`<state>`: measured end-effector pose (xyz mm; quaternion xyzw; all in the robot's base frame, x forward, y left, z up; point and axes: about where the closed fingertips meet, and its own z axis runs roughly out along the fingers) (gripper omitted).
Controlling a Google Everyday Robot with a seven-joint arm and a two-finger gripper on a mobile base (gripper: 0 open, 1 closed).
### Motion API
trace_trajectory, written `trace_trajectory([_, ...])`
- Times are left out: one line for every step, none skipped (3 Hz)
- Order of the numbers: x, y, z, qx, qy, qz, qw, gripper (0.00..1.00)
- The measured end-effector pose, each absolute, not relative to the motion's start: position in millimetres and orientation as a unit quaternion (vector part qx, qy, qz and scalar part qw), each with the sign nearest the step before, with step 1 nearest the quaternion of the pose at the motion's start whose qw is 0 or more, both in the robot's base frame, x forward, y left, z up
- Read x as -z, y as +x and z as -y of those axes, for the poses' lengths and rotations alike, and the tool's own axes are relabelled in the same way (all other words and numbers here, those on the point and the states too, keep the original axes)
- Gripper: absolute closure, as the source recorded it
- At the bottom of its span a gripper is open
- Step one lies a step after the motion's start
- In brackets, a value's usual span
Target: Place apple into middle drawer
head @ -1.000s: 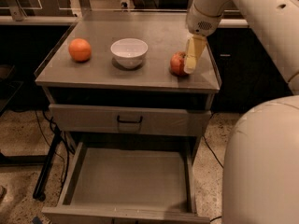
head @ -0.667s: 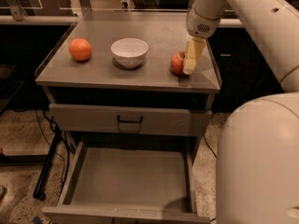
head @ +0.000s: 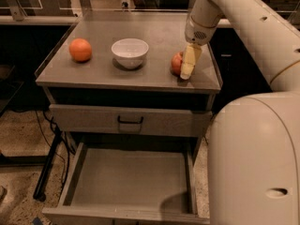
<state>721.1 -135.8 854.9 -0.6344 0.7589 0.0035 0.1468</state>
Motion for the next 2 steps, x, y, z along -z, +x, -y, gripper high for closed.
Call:
trace_trajectory([-848.3,720.8,134.6,-0.015,-0.634,-0.759,0.144,0.0])
trace_trajectory([-848.0,720.8,134.5,-0.015,-0.634,-0.759,0.144,0.17])
